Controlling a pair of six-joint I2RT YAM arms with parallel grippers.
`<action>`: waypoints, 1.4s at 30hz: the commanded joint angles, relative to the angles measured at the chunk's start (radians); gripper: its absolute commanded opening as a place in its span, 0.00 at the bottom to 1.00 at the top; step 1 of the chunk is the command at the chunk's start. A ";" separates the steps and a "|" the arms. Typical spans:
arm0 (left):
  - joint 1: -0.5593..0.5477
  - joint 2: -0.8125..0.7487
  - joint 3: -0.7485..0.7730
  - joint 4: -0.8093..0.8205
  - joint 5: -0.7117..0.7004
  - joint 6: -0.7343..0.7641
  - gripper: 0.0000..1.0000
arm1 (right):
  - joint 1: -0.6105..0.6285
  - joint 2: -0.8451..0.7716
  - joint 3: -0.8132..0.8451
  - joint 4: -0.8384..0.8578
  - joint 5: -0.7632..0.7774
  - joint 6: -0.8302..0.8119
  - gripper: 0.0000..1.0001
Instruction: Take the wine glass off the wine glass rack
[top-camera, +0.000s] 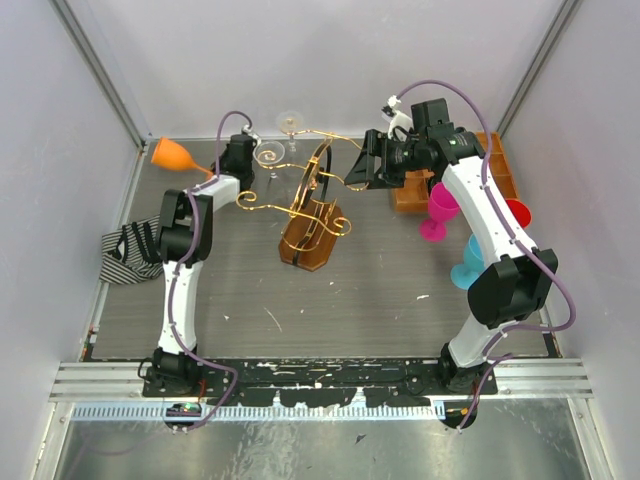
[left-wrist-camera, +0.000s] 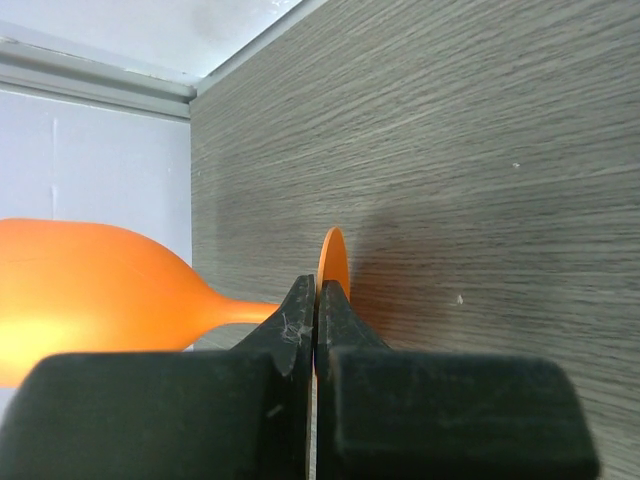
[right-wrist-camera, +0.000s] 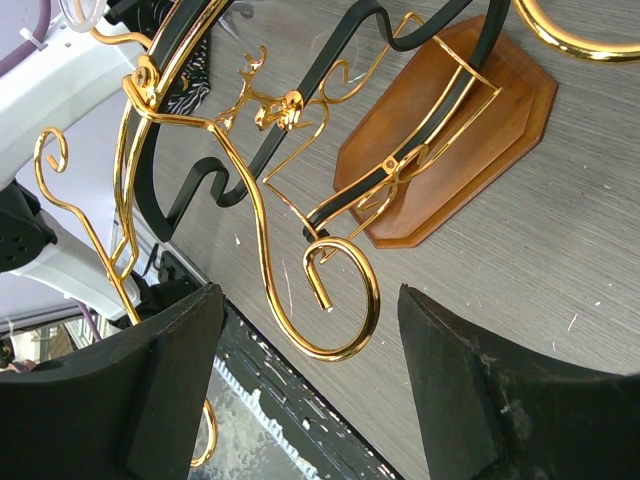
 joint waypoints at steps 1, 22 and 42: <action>0.010 0.028 0.031 -0.093 0.012 -0.039 0.05 | 0.005 -0.005 0.043 0.013 -0.008 -0.016 0.76; 0.005 0.023 0.045 -0.195 0.108 -0.044 0.47 | 0.005 0.009 0.054 0.009 -0.015 -0.019 0.76; 0.028 0.073 0.143 -0.293 -0.032 -0.124 0.00 | 0.005 0.015 0.052 0.007 -0.016 -0.024 0.75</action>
